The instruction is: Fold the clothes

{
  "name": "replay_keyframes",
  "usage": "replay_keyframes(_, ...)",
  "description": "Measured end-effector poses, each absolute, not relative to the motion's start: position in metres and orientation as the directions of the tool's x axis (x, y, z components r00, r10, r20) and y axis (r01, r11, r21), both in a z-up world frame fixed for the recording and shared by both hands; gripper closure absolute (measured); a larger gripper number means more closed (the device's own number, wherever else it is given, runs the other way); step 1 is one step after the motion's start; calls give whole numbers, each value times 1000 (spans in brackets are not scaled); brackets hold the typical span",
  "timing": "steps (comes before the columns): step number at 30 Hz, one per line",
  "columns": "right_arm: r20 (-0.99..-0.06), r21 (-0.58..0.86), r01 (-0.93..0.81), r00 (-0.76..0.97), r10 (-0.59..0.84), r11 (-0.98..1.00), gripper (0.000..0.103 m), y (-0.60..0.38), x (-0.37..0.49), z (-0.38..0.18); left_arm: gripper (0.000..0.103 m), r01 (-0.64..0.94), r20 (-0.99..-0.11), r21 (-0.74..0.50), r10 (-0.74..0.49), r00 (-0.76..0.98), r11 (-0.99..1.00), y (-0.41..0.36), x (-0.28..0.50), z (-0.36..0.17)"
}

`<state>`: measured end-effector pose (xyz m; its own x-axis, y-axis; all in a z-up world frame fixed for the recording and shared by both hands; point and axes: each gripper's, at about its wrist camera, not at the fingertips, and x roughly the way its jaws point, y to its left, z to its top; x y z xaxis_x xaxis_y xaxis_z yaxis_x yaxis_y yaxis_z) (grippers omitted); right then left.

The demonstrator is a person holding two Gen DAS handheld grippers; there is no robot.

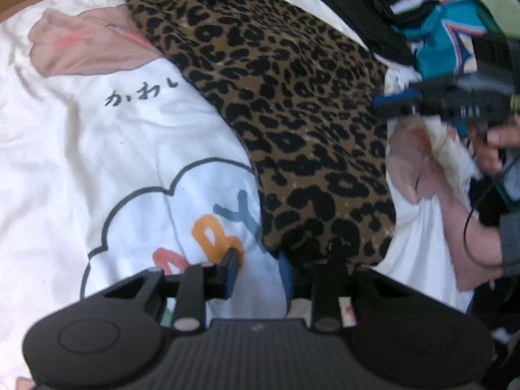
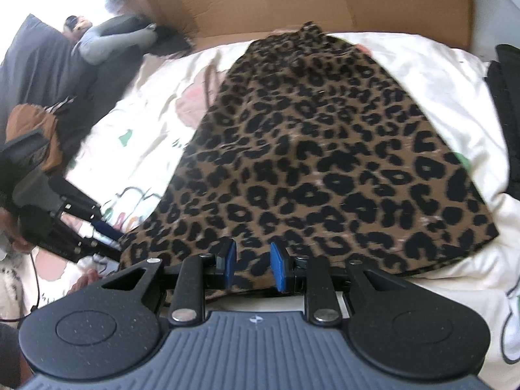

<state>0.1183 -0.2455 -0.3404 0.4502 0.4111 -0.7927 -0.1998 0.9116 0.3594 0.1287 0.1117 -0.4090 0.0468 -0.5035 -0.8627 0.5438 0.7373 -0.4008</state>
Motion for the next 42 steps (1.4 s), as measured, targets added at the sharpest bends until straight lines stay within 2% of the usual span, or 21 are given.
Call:
replay_keyframes(3,-790,368,-234,432,436,900,73,-236,117,-341,79,427,-799,-521,-598,59,739,131,133,-409)
replay_keyframes(6,-774,381,-283,423,471,880,73,-225,118,-337,79,386,-769,-563,-634,78,731,141,134,-407)
replay_keyframes(13,-754,405,-384,373,541,830,73,-193,125,-336,84,303,-743,-611,-662,101,731,157,135,-409)
replay_keyframes(15,-763,398,-413,347,545,819,73,-181,126,-343,88,291,-743,-612,-661,109,736,160,135,-408)
replay_keyframes(20,-803,357,-468,289,522,808,74,-159,126,-364,88,259,-728,-628,-672,137,733,163,142,-405)
replay_keyframes(23,-810,344,-486,279,515,803,74,-150,126,-369,86,269,-731,-623,-669,133,734,155,146,-406)
replay_keyframes(29,-808,342,-550,242,538,762,76,-128,119,-369,71,226,-713,-662,-694,103,714,140,153,-424)
replay_keyframes(38,-808,354,-556,224,546,752,75,-124,114,-371,72,187,-686,-715,-727,-6,673,135,136,-442)
replay_keyframes(42,-802,360,-554,228,552,751,75,-125,112,-369,73,141,-660,-743,-751,8,654,138,131,-446)
